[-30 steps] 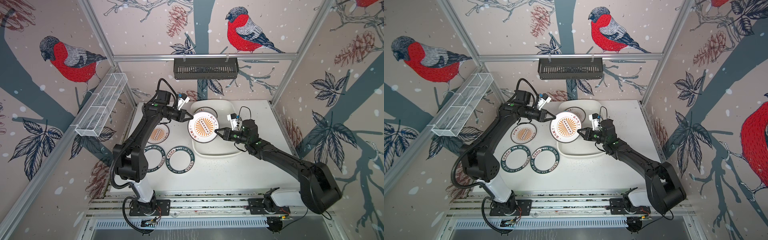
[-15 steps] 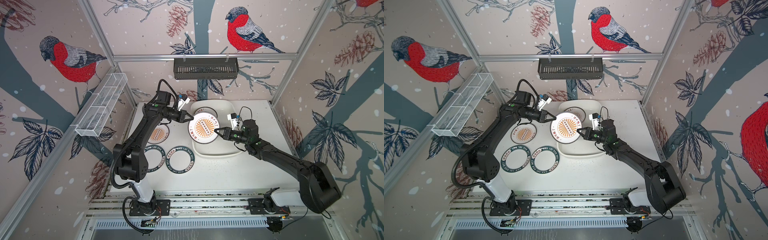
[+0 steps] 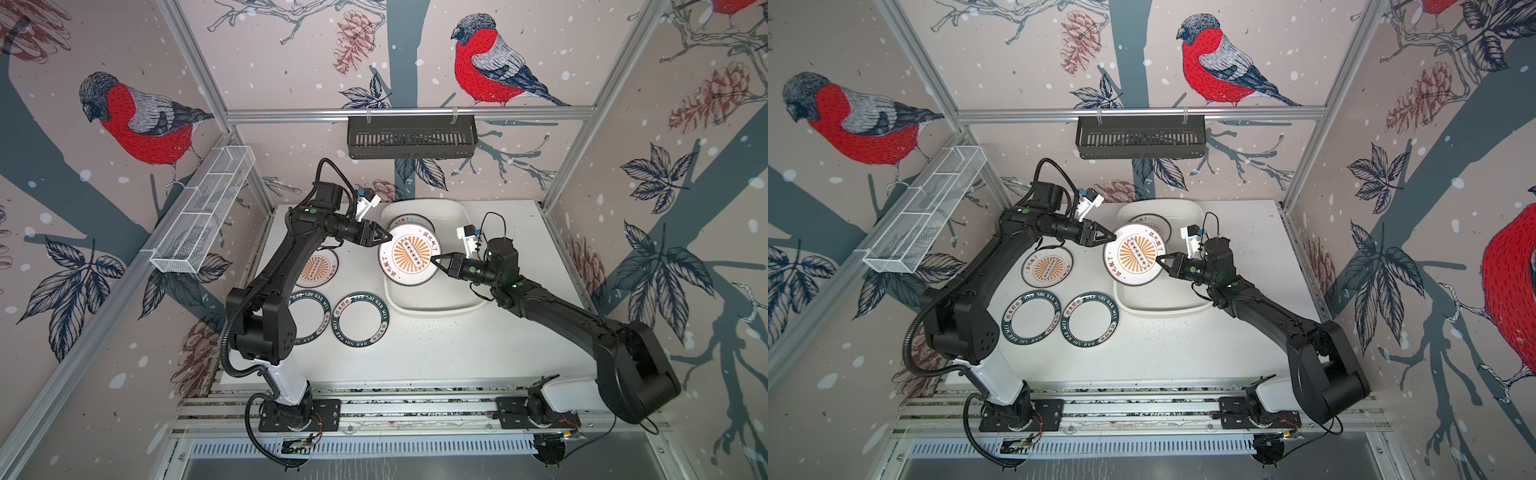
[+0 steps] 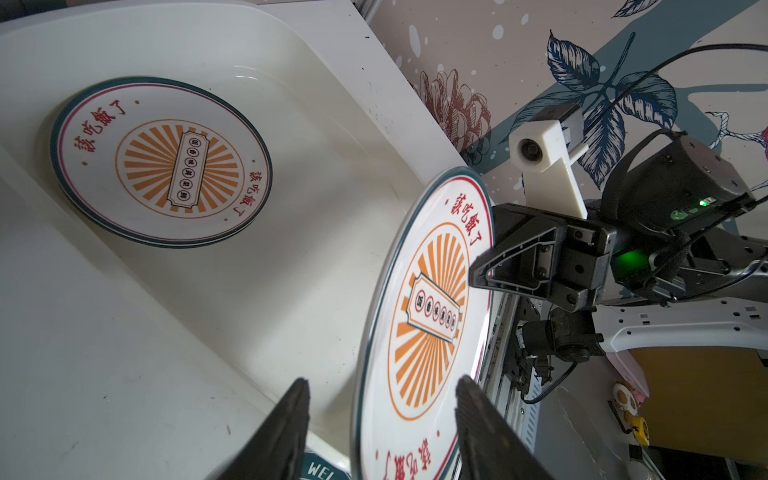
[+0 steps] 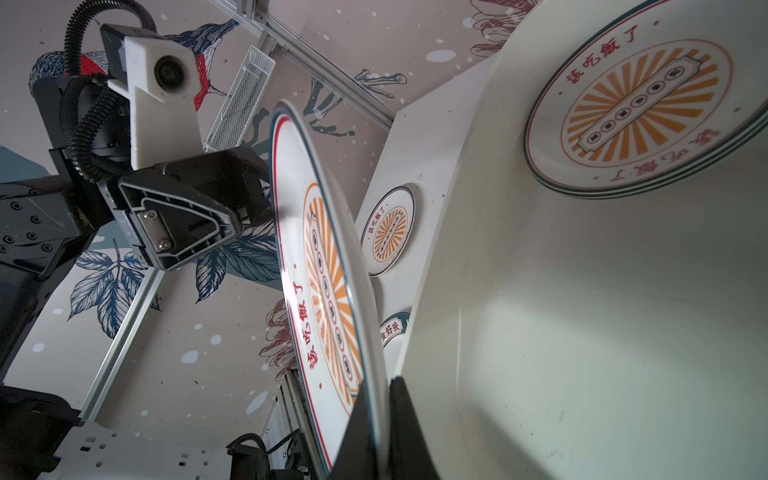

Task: Place the plates into the plastic bin on the countertop
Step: 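Lower the plate into the bin with the right gripper while the left arm withdraws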

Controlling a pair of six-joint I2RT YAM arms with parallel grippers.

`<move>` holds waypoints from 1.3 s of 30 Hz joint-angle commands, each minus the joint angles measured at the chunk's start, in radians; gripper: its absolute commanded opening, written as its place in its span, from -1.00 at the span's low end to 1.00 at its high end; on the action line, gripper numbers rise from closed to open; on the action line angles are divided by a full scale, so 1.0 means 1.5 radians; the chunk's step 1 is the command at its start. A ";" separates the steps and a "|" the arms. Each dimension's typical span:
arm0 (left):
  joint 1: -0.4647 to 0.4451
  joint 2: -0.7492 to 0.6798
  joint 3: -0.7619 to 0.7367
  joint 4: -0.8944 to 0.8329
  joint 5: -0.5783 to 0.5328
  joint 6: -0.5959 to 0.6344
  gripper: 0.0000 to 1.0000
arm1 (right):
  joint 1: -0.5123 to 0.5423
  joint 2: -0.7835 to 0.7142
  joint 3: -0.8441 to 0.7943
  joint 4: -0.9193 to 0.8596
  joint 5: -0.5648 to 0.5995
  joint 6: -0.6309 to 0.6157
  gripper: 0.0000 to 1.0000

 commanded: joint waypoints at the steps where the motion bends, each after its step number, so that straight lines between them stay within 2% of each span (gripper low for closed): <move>1: 0.002 -0.016 0.003 0.011 -0.022 0.002 0.33 | -0.016 -0.001 0.009 0.006 -0.019 -0.020 -0.96; 4: 0.002 -0.026 0.017 0.001 -0.064 0.009 0.43 | -0.038 0.000 0.018 -0.031 -0.032 -0.040 -0.96; 13: 0.029 -0.091 0.046 -0.028 -0.159 0.076 0.52 | -0.122 0.031 0.075 -0.189 -0.048 -0.139 -0.97; 17: 0.042 -0.154 -0.001 -0.005 -0.194 0.104 0.58 | -0.120 0.068 0.123 -0.274 -0.034 -0.194 -0.97; 21: 0.055 -0.237 -0.111 0.069 -0.211 0.094 0.72 | -0.115 0.104 0.138 -0.302 -0.024 -0.210 -0.96; 26: 0.057 -0.297 -0.196 0.106 -0.218 0.081 0.76 | -0.096 0.154 0.165 -0.342 -0.003 -0.225 -0.97; 30: 0.058 -0.311 -0.220 0.120 -0.217 0.071 0.76 | -0.069 0.203 0.212 -0.401 0.034 -0.249 -0.96; 39: 0.059 -0.314 -0.235 0.129 -0.205 0.067 0.76 | -0.057 0.274 0.240 -0.406 0.036 -0.233 -0.96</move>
